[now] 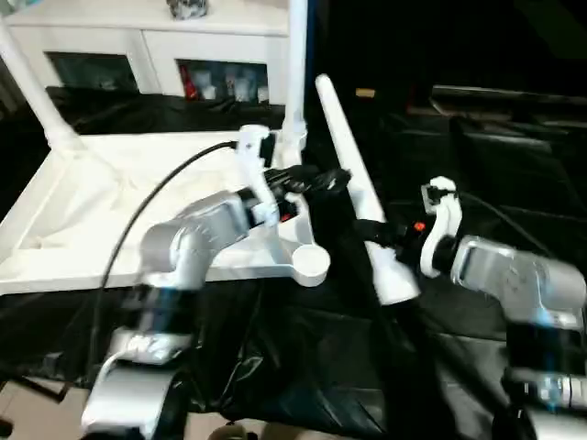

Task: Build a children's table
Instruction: Pick table leg

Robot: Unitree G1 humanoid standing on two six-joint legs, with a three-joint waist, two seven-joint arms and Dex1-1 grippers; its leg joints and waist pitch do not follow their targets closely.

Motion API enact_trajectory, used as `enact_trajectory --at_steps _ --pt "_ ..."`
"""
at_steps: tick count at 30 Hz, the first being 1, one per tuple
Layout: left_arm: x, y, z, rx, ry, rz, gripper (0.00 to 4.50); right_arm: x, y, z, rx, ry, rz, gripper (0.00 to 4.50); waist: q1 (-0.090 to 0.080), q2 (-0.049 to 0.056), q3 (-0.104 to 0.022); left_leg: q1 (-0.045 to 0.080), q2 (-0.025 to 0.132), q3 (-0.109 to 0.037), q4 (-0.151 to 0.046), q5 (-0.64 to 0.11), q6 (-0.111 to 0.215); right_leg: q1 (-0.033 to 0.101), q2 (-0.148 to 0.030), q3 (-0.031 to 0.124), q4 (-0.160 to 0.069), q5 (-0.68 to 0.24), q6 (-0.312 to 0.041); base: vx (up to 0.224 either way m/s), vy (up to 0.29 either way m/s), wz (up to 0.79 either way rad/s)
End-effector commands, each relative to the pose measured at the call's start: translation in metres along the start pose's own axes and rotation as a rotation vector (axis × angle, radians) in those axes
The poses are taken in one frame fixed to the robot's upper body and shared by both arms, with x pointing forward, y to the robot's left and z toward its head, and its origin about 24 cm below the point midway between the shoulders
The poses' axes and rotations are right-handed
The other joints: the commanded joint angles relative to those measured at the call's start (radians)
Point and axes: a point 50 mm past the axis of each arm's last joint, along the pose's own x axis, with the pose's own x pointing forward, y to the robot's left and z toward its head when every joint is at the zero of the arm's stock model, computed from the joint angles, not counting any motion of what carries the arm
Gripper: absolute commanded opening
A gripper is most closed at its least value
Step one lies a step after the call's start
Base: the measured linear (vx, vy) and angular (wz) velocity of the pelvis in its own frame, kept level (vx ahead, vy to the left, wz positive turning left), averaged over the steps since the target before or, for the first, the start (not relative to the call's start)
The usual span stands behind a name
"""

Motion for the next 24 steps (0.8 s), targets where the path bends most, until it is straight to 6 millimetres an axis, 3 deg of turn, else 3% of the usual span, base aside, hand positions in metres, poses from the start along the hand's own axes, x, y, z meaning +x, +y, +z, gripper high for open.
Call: enact_trajectory --at_steps 1,3,12,13,16,24 --pt "0.002 -0.002 0.006 -0.049 -0.016 -0.002 4.5 -0.004 0.011 0.008 -0.02 -0.047 0.071 1.82 0.008 -0.001 -0.084 0.004 0.04 -0.018 -0.059 0.005 0.041 0.071 -0.079 0.047 -0.068 0.124 -0.264 0.0 0.0 0.0" --pt "0.004 -0.008 0.01 -0.123 -0.04 -0.04 4.5 -0.005 0.023 0.007 -0.04 -0.063 0.151 1.82 0.01 0.001 -0.079 0.004 0.042 -0.019 -0.063 -0.031 0.022 0.072 -0.08 0.046 -0.073 0.052 -0.261 0.0 0.0 0.0" --pt "0.004 -0.024 0.029 -0.207 -0.1 -0.158 4.5 0.003 0.046 0.01 -0.108 -0.049 0.226 1.82 0.012 -0.002 -0.076 0.003 0.041 -0.021 -0.068 -0.035 -0.004 0.069 -0.082 0.047 -0.08 -0.014 -0.228 0.0 0.0 0.0" --pt "0.003 -0.027 0.033 -0.203 -0.11 -0.171 4.2 0.005 0.048 0.012 -0.121 -0.058 0.23 1.82 0.012 -0.001 -0.076 0.003 0.041 -0.021 -0.067 -0.033 -0.004 0.069 -0.081 0.047 -0.08 -0.013 -0.226 0.0 0.0 0.0" --pt "0.002 -0.03 0.042 -0.19 -0.134 -0.185 4.13 0.009 0.054 0.018 -0.148 -0.089 0.24 1.82 0.011 0.0 -0.076 0.003 0.04 -0.021 -0.068 -0.031 -0.005 0.067 -0.081 0.047 -0.08 -0.01 -0.219 0.0 0.0 0.0" --pt "-0.003 -0.043 0.074 -0.126 -0.208 -0.238 3.41 0.026 0.074 0.041 -0.186 -0.184 0.3 1.82 0.009 0.005 -0.077 0.003 0.039 -0.021 -0.067 -0.017 -0.013 0.066 -0.079 0.046 -0.073 0.041 -0.225 0.0 0.0 0.0"
